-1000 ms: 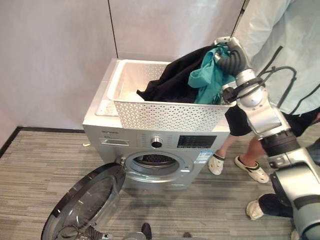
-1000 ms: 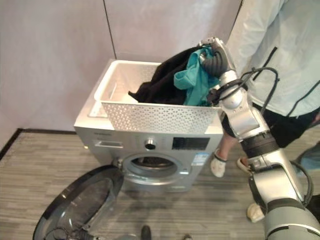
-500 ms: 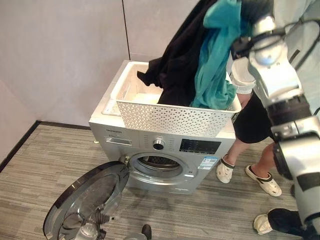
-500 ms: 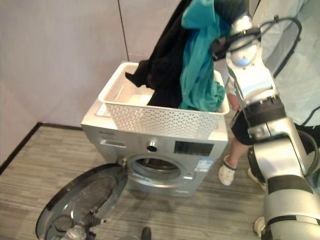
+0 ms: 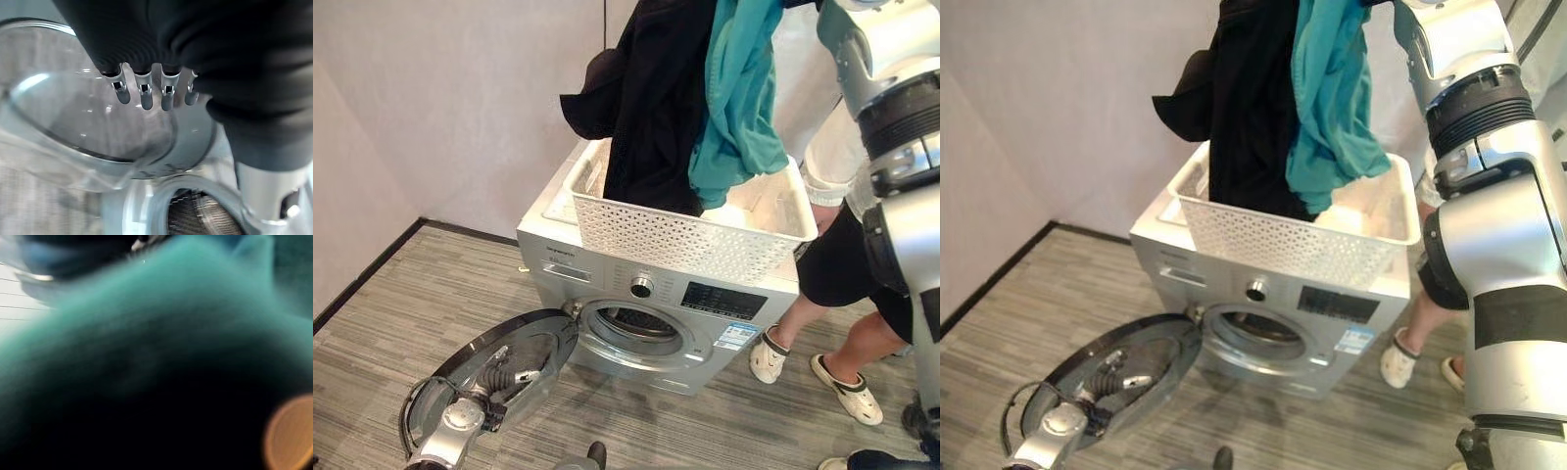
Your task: Grab the laundry basket,head to the washer,open it,put in the laundry and shut it.
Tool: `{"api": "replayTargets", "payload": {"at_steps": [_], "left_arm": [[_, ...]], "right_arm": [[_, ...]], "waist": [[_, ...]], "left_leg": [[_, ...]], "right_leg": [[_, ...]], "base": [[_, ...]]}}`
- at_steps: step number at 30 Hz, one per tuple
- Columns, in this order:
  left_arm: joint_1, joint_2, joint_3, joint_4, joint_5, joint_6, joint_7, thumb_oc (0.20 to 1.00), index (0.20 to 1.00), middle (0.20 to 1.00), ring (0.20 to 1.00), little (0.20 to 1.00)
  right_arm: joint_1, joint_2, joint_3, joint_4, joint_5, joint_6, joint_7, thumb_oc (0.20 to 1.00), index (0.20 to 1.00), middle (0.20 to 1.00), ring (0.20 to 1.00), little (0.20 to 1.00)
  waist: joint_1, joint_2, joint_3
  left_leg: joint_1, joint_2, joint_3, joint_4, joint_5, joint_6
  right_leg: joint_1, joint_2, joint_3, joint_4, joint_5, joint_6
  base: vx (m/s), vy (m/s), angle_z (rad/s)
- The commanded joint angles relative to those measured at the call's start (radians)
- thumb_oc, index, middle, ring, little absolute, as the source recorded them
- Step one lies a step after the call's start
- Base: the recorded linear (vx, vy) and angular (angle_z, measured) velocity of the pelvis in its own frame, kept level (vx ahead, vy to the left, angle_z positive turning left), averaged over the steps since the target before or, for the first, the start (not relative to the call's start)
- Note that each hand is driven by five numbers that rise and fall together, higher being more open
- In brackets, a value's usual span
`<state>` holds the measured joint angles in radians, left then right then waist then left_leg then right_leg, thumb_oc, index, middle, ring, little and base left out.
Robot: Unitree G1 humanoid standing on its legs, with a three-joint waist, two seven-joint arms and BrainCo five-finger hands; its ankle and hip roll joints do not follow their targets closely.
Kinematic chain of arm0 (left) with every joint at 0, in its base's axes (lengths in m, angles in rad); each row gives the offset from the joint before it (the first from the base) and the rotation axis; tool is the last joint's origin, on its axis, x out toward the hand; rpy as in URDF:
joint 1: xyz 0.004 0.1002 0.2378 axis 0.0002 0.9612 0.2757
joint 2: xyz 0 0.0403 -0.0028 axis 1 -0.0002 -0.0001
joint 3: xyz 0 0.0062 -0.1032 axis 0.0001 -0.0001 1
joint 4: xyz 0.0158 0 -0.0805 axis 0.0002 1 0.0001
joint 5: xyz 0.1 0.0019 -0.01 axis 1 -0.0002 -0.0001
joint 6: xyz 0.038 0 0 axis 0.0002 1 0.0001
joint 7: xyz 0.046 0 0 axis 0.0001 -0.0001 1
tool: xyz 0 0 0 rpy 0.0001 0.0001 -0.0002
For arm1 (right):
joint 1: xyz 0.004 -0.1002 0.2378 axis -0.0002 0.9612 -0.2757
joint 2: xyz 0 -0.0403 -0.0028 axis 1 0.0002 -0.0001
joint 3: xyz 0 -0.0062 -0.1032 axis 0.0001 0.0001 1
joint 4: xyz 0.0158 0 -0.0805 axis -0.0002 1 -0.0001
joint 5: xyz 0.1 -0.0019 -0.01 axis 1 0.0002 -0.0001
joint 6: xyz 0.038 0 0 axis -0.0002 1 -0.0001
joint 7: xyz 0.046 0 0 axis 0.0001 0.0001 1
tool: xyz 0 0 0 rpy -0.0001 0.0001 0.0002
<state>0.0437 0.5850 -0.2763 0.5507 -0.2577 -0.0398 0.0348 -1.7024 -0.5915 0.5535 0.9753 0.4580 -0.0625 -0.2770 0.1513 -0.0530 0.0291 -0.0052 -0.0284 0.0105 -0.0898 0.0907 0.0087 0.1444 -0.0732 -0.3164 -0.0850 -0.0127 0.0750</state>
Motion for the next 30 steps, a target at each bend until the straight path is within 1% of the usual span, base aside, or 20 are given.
{"api": "replayTargets", "payload": {"at_steps": [1,7,11,12,13,14,15,16,17,18,19,20,21,22,23,25,27,28,29,30], "left_arm": [[-0.007,0.074,0.027,-0.022,-0.061,-0.031,-0.003,1.0,1.0,1.0,1.0,1.0],[-0.01,0.061,0.014,-0.007,-0.047,-0.025,0.007,1.0,1.0,1.0,1.0,1.0],[0.001,0.043,0.01,0.015,-0.036,-0.022,0.004,1.0,1.0,1.0,1.0,1.0],[0.001,0.043,0.01,0.015,-0.036,-0.022,0.004,1.0,1.0,1.0,1.0,1.0],[0.016,0.04,0.018,0.012,-0.041,-0.024,0.001,1.0,1.0,1.0,1.0,1.0],[0.028,0.032,0.023,0.012,-0.042,-0.025,0.0,1.0,1.0,1.0,1.0,1.0],[0.028,0.032,0.023,0.012,-0.042,-0.025,0.0,1.0,1.0,1.0,1.0,1.0],[0.035,0.024,0.03,0.007,-0.041,-0.024,-0.004,1.0,1.0,1.0,1.0,1.0],[0.039,0.013,0.031,0.019,-0.038,-0.023,-0.002,1.0,1.0,1.0,1.0,1.0],[0.048,0.013,0.038,0.023,-0.039,-0.023,-0.01,1.0,1.0,1.0,1.0,1.0],[0.059,0.008,0.04,0.012,-0.041,-0.024,-0.013,1.0,1.0,1.0,1.0,1.0],[0.06,0.009,0.04,0.011,-0.041,-0.023,-0.013,1.0,1.0,1.0,1.0,1.0],[0.078,0.007,0.041,-0.001,-0.046,-0.025,-0.018,1.0,1.0,1.0,1.0,1.0],[0.078,0.008,0.041,-0.001,-0.046,-0.025,-0.018,1.0,1.0,1.0,1.0,1.0],[0.083,0.0,0.037,0.005,-0.043,-0.028,-0.024,1.0,1.0,1.0,1.0,1.0],[0.08,-0.009,0.027,0.019,-0.042,-0.028,-0.029,1.0,1.0,1.0,1.0,1.0],[0.078,-0.02,0.021,0.026,-0.048,-0.03,-0.031,1.0,1.0,1.0,1.0,1.0],[0.077,-0.024,0.011,0.025,-0.046,-0.033,-0.034,1.0,1.0,1.0,1.0,1.0],[0.077,-0.023,0.011,0.025,-0.045,-0.033,-0.034,1.0,1.0,1.0,1.0,1.0],[0.08,-0.023,0.01,0.034,-0.044,-0.033,-0.04,1.0,1.0,1.0,1.0,1.0]], "right_arm": [[-0.13,-0.063,0.078,0.029,0.004,-0.043,-0.036,0.2,0.2,0.2,0.2,0.2],[-0.092,-0.076,0.093,0.063,-0.043,-0.01,-0.019,0.2,0.2,0.2,0.2,0.2],[-0.011,-0.095,0.129,0.057,-0.128,0.032,0.052,0.2,0.2,0.2,0.2,0.2],[-0.011,-0.095,0.129,0.056,-0.128,0.032,0.051,0.2,0.2,0.2,0.2,0.2],[0.009,-0.116,0.17,0.038,-0.176,0.047,0.092,0.2,0.2,0.2,0.2,0.2],[0.026,-0.122,0.186,0.031,-0.212,0.053,0.114,0.2,0.2,0.2,0.2,0.2],[0.026,-0.122,0.186,0.03,-0.212,0.053,0.114,0.2,0.2,0.2,0.2,0.2],[0.062,-0.145,0.195,-0.001,-0.255,0.058,0.126,0.2,0.2,0.2,0.2,0.2],[0.091,-0.142,0.185,-0.028,-0.271,0.057,0.13,0.2,0.2,0.2,0.2,0.2],[0.118,-0.163,0.234,-0.086,-0.325,0.057,0.183,0.2,0.2,0.2,0.2,0.2],[0.132,-0.184,0.238,-0.124,-0.336,0.06,0.181,0.2,0.2,0.2,0.2,0.2],[0.136,-0.185,0.235,-0.128,-0.337,0.062,0.181,0.2,0.2,0.2,0.2,0.2],[0.185,-0.201,0.227,-0.178,-0.331,0.046,0.205,0.2,0.2,0.2,0.2,0.2],[0.185,-0.201,0.227,-0.178,-0.331,0.046,0.205,0.2,0.2,0.2,0.2,0.2],[0.235,-0.22,0.23,-0.229,-0.34,0.034,0.228,0.2,0.2,0.2,0.2,0.2],[0.262,-0.241,0.242,-0.253,-0.357,0.025,0.247,0.2,0.2,0.2,0.2,0.2],[0.274,-0.246,0.24,-0.265,-0.358,0.021,0.25,0.2,0.2,0.2,0.2,0.2],[0.289,-0.249,0.244,-0.267,-0.374,0.015,0.258,0.313,0.313,0.313,0.313,0.313],[0.29,-0.249,0.243,-0.267,-0.374,0.015,0.258,0.36,0.36,0.36,0.36,0.36],[0.291,-0.26,0.266,-0.28,-0.415,0.016,0.274,0.834,0.834,0.834,0.834,0.834]], "waist": [[0.02,-0.04,-0.093],[0.018,-0.038,-0.088],[0.011,-0.033,-0.079],[0.012,-0.033,-0.079],[0.007,-0.033,-0.074],[0.005,-0.031,-0.07],[0.005,-0.031,-0.07],[-0.002,-0.026,-0.059],[-0.005,-0.025,-0.055],[-0.009,-0.027,-0.052],[-0.012,-0.024,-0.049],[-0.011,-0.025,-0.049],[-0.015,-0.023,-0.042],[-0.015,-0.023,-0.042],[-0.02,-0.021,-0.037],[-0.021,-0.021,-0.035],[-0.021,-0.019,-0.034],[-0.02,-0.018,-0.031],[-0.019,-0.018,-0.031],[-0.02,-0.018,-0.03]], "left_leg": [[0.04,0.022,0.003,0.024,-0.075,-0.036],[0.038,0.023,-0.005,0.015,-0.071,-0.035],[0.035,0.022,0.002,0.016,-0.071,-0.035],[0.035,0.023,0.002,0.016,-0.071,-0.035],[0.033,0.023,0.006,0.015,-0.071,-0.035],[0.033,0.023,0.01,0.014,-0.072,-0.035],[0.033,0.023,0.011,0.014,-0.072,-0.035],[0.03,0.024,0.014,0.014,-0.071,-0.035],[0.03,0.024,0.017,0.013,-0.071,-0.034],[0.03,0.025,0.02,0.012,-0.07,-0.035],[0.031,0.026,0.022,0.012,-0.071,-0.035],[0.032,0.026,0.022,0.012,-0.071,-0.035],[0.03,0.026,0.025,0.013,-0.072,-0.034],[0.03,0.026,0.026,0.013,-0.072,-0.034],[0.03,0.025,0.029,0.012,-0.073,-0.033],[0.031,0.025,0.032,0.012,-0.075,-0.033],[0.033,0.024,0.034,0.012,-0.076,-0.033],[0.034,0.024,0.036,0.012,-0.077,-0.033],[0.034,0.024,0.036,0.012,-0.077,-0.033],[0.036,0.024,0.039,0.012,-0.079,-0.033]], "right_leg": [[-0.037,-0.057,0.036,0.053,0.046,0.083],[-0.037,-0.058,0.034,0.053,0.044,0.08],[-0.044,-0.059,0.038,0.049,0.045,0.08],[-0.044,-0.059,0.038,0.049,0.045,0.08],[-0.047,-0.059,0.042,0.046,0.047,0.08],[-0.049,-0.059,0.046,0.045,0.047,0.079],[-0.05,-0.059,0.047,0.045,0.047,0.079],[-0.057,-0.059,0.05,0.048,0.047,0.08],[-0.059,-0.06,0.054,0.051,0.046,0.079],[-0.06,-0.061,0.057,0.051,0.046,0.077],[-0.06,-0.06,0.058,0.051,0.045,0.077],[-0.06,-0.06,0.059,0.051,0.045,0.077],[-0.065,-0.061,0.062,0.056,0.045,0.078],[-0.065,-0.061,0.062,0.056,0.045,0.078],[-0.067,-0.063,0.065,0.06,0.045,0.079],[-0.069,-0.065,0.066,0.062,0.044,0.08],[-0.067,-0.066,0.067,0.062,0.044,0.08],[-0.067,-0.067,0.066,0.061,0.044,0.081],[-0.067,-0.067,0.066,0.061,0.044,0.081],[-0.066,-0.068,0.068,0.059,0.045,0.082]], "base": [[0.01,0.009,0.15],[0.01,0.009,0.08],[0.0,0.005,0.01],[-0.01,0.012,-0.05],[-0.01,0.013,-0.05],[-0.01,0.013,-0.06],[-0.03,0.015,-0.09],[-0.03,0.015,-0.11],[-0.03,0.017,-0.08],[-0.01,0.011,-0.03],[0.0,0.0,0.0],[0.0,0.012,-0.07],[0.0,0.009,-0.09],[0.0,0.022,-0.08],[0.01,0.014,-0.05],[0.0,0.0,0.0],[0.0,0.019,-0.04],[0.0,0.01,-0.05],[0.01,0.02,-0.06],[0.02,0.02,-0.07]]}}
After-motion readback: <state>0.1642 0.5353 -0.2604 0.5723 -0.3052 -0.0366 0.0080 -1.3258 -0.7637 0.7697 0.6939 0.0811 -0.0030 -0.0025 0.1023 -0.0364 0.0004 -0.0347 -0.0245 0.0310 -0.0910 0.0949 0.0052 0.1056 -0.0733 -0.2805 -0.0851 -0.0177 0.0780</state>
